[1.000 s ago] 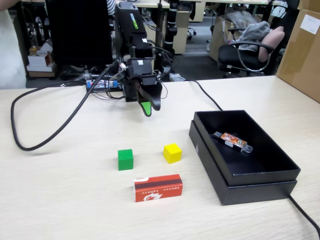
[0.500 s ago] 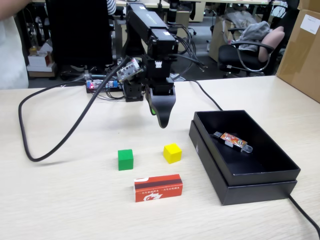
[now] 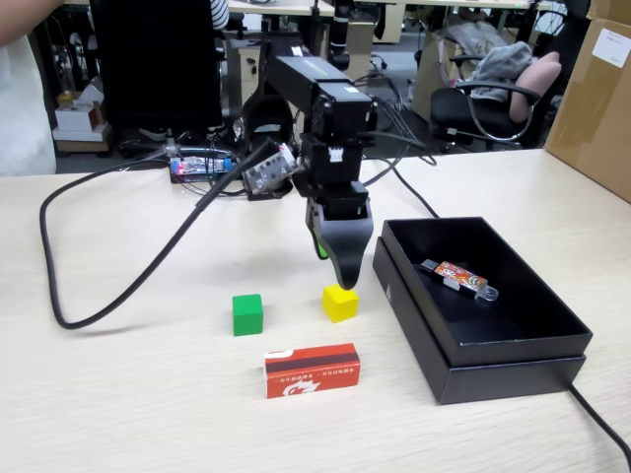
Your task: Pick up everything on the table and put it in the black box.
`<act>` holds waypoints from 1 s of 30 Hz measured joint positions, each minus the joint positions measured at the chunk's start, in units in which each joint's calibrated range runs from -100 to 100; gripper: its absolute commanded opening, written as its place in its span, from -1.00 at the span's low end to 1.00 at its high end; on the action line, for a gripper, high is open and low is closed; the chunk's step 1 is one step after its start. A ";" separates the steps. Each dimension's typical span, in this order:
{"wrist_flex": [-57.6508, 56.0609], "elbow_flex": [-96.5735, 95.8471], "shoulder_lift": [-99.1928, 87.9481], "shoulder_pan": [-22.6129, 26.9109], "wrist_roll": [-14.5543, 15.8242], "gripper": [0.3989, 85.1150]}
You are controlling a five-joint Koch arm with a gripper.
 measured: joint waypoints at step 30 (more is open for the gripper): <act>0.16 5.94 19.51 0.49 0.05 -0.40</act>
